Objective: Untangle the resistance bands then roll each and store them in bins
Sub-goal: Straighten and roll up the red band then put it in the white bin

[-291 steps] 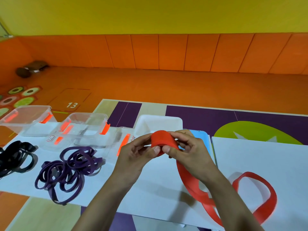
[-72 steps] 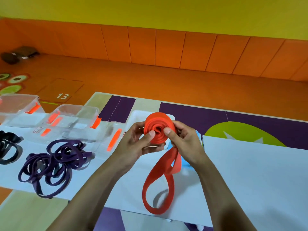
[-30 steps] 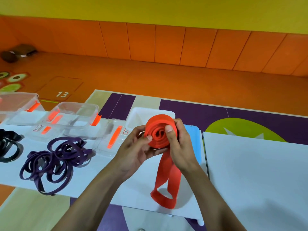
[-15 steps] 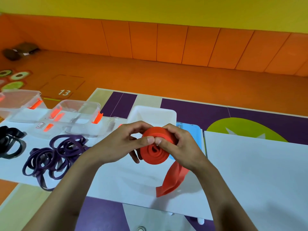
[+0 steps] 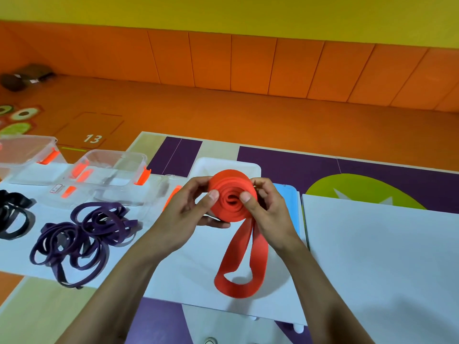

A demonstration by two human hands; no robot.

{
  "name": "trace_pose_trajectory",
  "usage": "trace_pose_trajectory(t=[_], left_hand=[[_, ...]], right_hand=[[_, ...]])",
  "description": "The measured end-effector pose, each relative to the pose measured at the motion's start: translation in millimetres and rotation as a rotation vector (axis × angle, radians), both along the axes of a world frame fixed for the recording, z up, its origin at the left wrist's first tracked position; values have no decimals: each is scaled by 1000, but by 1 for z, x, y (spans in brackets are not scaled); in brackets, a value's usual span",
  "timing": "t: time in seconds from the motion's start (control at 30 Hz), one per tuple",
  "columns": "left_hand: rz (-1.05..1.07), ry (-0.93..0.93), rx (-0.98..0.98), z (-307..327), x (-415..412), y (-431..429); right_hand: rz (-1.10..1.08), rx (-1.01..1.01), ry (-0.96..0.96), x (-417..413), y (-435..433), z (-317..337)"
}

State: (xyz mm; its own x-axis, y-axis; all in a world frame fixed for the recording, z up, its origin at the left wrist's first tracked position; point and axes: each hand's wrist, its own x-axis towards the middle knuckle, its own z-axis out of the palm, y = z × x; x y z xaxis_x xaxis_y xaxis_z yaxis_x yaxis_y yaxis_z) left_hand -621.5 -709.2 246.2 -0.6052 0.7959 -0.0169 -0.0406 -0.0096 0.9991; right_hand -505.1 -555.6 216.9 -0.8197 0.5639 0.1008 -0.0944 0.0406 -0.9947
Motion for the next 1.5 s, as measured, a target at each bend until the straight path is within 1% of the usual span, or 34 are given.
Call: trace_pose_trajectory(t=[0.07, 0.2, 0.3, 0.37, 0.47, 0.53, 0.57, 0.7, 0.77, 0.83, 0.9, 1.03, 1.1, 1.17, 1.23, 1.33, 1.43, 1.5], left_hand=[[26, -11, 18, -2, 0, 1], [14, -49, 16, -6, 5, 1], [-19, -51, -84, 1, -2, -4], [-69, 32, -189, 8, -14, -6], [-160, 229, -311, 17, -25, -6], [-172, 305, -340, 17, -28, -8], [-171, 305, -322, 16, -28, -9], [-159, 244, -195, 11, -24, -6], [-133, 229, -153, 7, -19, -3], [-83, 193, -105, 3, -15, 0], [-31, 118, -56, -1, -8, 3], [77, -24, 6, -7, -1, 5], [87, -38, 9, -5, -3, 5], [35, -48, -30, -2, -6, 2], [-7, -51, -78, 2, -10, -4], [-40, 33, -198, 10, -24, -15], [-88, 215, -330, 15, -35, -19], [-61, 273, -339, 16, -37, -18]], right_hand=[[-25, -5, -11, -1, 0, -3], [-20, 67, -8, 1, 0, -6], [18, 94, -36, 0, 0, -4], [45, 127, -78, 1, 1, -4], [84, 184, -127, 2, 2, -5], [88, 168, -113, -1, 0, -5], [81, 154, -99, -2, 0, -5], [117, 96, -34, 0, 9, -2], [142, 43, -18, 3, 12, -3], [122, 13, -3, 4, 11, -7], [97, -27, 18, 3, 11, -9], [126, -125, 36, 1, 12, -13], [122, -143, 31, 3, 14, -17], [120, -147, 31, 5, 14, -17], [132, -108, 14, 2, 14, -14], [173, -9, -28, -3, 12, -7], [222, 65, -66, -4, 9, -5], [220, 87, -78, -7, 6, -3]])
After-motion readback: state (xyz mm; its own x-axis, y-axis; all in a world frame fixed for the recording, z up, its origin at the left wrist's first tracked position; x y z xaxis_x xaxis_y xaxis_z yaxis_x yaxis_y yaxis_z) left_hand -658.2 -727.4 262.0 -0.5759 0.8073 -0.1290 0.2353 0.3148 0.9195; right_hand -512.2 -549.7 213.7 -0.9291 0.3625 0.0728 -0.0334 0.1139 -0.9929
